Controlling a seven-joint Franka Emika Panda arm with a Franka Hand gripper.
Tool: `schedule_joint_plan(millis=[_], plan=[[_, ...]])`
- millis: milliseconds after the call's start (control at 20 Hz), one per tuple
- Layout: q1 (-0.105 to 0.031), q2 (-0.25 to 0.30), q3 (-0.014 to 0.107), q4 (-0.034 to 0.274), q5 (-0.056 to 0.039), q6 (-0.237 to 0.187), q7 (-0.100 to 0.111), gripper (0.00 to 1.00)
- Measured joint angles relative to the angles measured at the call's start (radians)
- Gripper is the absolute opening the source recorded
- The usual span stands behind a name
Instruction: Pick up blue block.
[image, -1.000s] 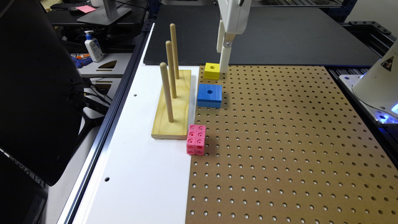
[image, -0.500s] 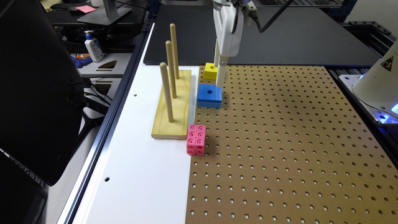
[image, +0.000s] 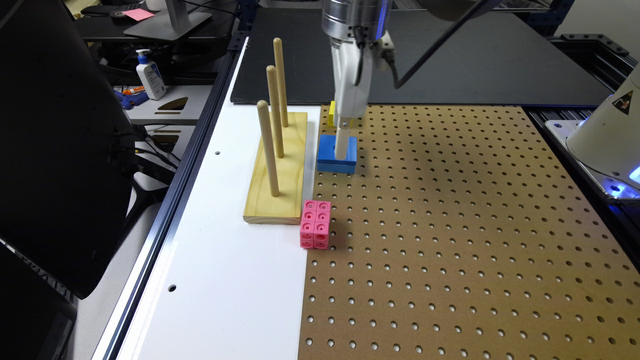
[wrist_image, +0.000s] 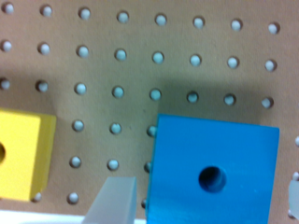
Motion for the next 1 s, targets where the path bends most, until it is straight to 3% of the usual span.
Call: schedule_joint_plan(millis=[200, 800, 1000], plan=[[0.000, 0.009, 0.004, 0.013, 0.0000, 0.000, 0.001, 1.00], [-0.001, 0.009, 0.005, 0.010, 0.0000, -0.006, 0.002, 1.00], [-0.001, 0.032, 0.005, 0.009, 0.0000, 0.001, 0.002, 1.00]])
